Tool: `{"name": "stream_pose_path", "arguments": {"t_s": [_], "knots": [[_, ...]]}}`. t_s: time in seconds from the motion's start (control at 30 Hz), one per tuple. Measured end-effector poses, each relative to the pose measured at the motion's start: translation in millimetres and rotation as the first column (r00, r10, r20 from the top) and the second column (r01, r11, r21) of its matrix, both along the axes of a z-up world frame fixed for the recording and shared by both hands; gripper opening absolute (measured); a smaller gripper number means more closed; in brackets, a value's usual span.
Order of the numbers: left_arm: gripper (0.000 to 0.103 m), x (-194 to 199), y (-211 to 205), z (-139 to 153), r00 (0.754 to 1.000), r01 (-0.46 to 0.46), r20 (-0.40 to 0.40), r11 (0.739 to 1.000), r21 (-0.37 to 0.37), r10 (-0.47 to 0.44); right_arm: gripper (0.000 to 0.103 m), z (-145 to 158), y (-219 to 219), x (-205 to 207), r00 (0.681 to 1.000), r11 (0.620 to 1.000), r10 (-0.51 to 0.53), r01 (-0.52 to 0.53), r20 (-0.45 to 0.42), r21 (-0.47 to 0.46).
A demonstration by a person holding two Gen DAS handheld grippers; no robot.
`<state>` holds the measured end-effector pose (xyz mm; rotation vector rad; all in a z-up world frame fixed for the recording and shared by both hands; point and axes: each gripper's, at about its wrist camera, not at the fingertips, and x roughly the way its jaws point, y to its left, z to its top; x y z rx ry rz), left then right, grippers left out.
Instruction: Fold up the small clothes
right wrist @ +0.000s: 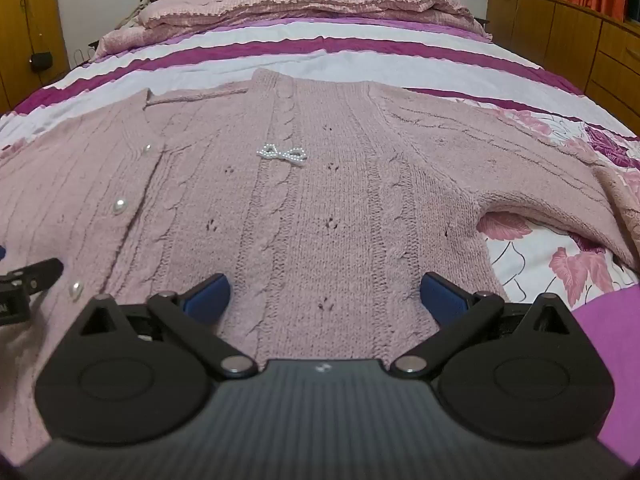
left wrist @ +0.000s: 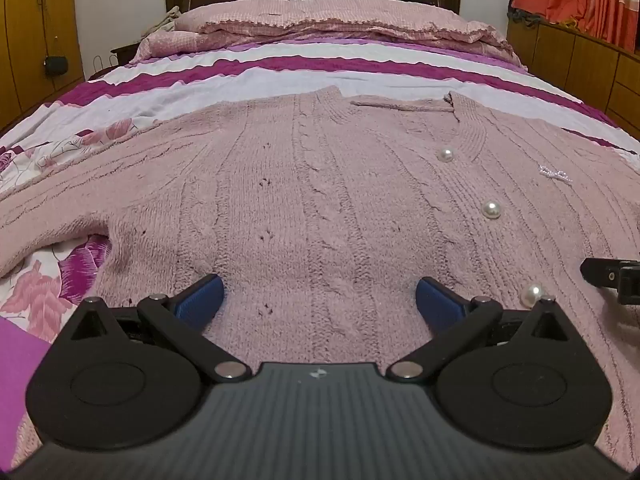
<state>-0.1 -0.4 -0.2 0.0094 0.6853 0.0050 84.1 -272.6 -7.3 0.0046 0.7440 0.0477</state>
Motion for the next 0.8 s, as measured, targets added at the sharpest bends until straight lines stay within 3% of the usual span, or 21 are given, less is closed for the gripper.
{"name": "stream_pose_path", "arguments": {"t_s": [0.4, 0.8], "knots": [[0.103, 0, 1, 0, 1.000, -0.001, 0.004, 1.000, -0.009, 0.001, 0.103, -4, -2, -9, 0.998, 1.000, -0.003, 0.003, 0.055, 0.004], [0.103, 0, 0, 0, 1.000, 0.001, 0.001, 1.000, -0.009, -0.001, 0.103, -1, 0, -7, 0.999, 1.000, -0.007, 0.007, 0.036, -0.001]]}}
